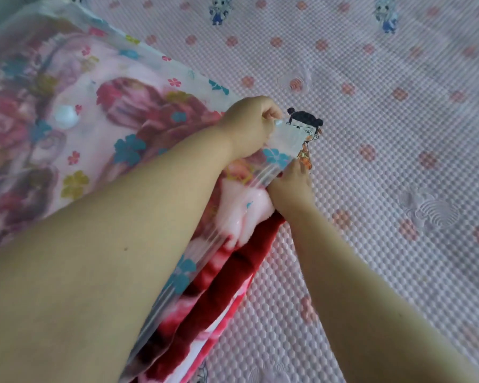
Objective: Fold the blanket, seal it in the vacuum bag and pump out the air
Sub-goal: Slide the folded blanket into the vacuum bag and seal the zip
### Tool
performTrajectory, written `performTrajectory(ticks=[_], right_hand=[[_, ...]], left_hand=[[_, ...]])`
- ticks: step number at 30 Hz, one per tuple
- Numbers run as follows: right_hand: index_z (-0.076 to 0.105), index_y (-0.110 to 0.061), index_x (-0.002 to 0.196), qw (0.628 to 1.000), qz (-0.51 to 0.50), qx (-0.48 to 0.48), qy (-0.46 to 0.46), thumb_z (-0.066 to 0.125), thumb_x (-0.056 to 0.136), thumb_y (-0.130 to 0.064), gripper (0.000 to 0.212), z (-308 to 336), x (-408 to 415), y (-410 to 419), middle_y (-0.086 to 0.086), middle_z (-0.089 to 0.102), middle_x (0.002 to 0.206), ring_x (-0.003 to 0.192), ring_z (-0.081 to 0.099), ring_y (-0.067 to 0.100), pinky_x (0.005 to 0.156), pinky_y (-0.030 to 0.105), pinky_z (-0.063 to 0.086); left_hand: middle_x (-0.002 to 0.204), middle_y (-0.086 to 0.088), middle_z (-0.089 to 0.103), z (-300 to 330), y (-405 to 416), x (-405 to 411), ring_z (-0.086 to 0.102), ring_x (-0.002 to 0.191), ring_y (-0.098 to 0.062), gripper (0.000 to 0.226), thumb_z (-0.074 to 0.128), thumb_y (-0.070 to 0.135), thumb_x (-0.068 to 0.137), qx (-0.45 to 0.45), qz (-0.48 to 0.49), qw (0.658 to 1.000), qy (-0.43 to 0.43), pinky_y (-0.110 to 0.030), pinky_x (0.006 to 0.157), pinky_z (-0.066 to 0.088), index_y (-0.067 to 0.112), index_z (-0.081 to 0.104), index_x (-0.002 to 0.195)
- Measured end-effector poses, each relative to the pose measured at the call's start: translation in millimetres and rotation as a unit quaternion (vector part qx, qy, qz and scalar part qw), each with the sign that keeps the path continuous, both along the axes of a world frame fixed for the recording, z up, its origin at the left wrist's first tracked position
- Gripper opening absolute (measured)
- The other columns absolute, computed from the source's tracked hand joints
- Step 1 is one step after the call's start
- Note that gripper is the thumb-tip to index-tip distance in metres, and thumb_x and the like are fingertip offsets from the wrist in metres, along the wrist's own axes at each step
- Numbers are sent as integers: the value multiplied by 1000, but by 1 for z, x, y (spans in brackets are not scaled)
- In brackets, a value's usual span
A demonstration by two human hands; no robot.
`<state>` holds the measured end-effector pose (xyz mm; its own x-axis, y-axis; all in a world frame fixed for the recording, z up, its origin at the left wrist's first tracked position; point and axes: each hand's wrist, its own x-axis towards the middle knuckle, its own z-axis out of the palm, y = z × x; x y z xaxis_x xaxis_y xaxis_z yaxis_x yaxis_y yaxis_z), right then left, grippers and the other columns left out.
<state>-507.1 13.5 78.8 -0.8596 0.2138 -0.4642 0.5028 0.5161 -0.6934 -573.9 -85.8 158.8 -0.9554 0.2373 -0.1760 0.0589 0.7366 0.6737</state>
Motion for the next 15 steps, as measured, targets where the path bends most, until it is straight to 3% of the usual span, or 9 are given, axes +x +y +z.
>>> performTrajectory(ticks=[4,7,11,13,15], right_hand=[[20,-12,147,957,-155,-245,-10,77,47,-54,123,3,69,-26,11,35,148,137,34,28,111,47,32],[5,-20,149,949,-172,-263,-38,77,27,-61,147,2,99,-49,8,27,151,138,31,24,111,45,32],[21,-13,143,912,-238,-292,-164,79,22,-59,142,-10,118,-58,9,43,139,125,47,28,103,46,42],[40,-9,134,891,-244,-327,-201,83,33,-56,119,-16,121,-60,9,57,125,111,58,28,97,44,48],[56,-8,123,873,-225,-364,-233,84,43,-53,96,-17,134,-68,10,66,113,99,65,28,91,43,52]], left_hand=[[82,13,60,-3,-17,41,55,75,-4,12,56,17,94,12,75,996,44,-20,79,46,14,67,99],[78,15,62,0,-30,74,58,75,-6,11,58,23,93,32,116,992,39,-23,79,50,18,68,96],[80,11,67,6,-44,109,64,81,-16,13,57,31,93,30,154,987,27,-37,78,55,23,68,94],[82,7,68,10,-54,125,65,82,-19,16,57,30,93,36,178,983,34,-37,78,55,20,69,96],[76,10,64,13,-65,144,61,73,-11,14,57,24,93,69,213,974,47,-30,74,52,16,69,95]])
